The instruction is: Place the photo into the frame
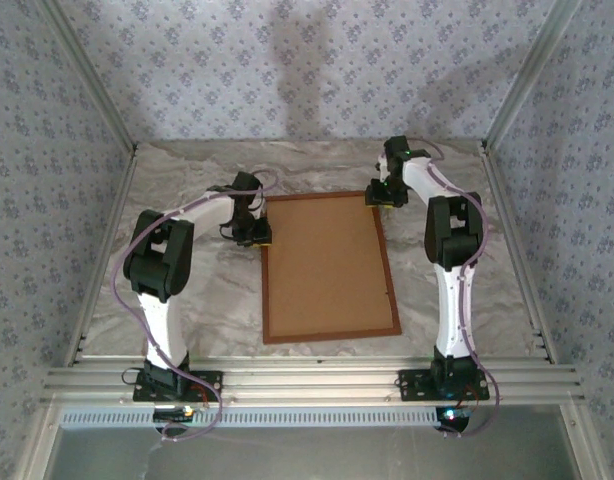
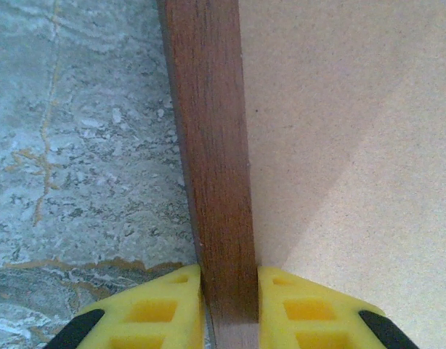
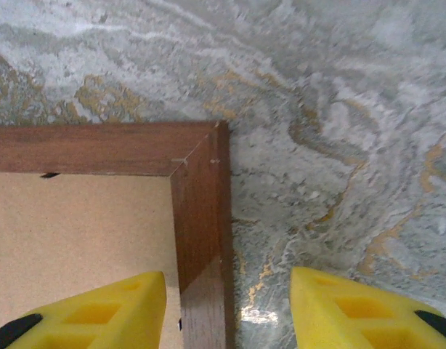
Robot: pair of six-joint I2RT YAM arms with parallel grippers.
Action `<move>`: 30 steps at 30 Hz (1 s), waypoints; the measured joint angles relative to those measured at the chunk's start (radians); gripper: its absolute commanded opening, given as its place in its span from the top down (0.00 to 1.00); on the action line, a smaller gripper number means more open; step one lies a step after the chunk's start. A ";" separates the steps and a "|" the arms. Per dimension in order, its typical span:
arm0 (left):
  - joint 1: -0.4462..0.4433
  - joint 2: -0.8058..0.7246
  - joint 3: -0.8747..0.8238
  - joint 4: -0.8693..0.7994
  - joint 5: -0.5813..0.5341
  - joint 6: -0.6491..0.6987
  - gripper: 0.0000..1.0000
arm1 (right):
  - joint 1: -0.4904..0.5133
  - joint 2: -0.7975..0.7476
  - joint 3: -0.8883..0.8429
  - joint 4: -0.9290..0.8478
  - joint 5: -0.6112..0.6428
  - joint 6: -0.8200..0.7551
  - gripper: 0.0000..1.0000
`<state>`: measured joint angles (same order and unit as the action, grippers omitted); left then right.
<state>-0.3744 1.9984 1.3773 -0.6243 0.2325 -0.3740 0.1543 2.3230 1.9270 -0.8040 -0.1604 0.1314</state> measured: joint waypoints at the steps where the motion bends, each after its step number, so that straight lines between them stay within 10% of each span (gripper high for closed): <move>1: 0.000 0.000 0.000 0.000 0.000 0.000 0.78 | 0.001 0.000 0.000 -0.004 0.003 -0.002 0.51; 30: -0.001 0.001 0.002 -0.002 0.000 0.000 0.78 | 0.000 -0.006 0.009 -0.031 0.034 -0.010 0.51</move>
<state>-0.3752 1.9995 1.3788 -0.6262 0.2321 -0.3740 0.1539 2.3169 1.9362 -0.8349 -0.1265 0.1215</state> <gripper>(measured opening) 0.224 0.494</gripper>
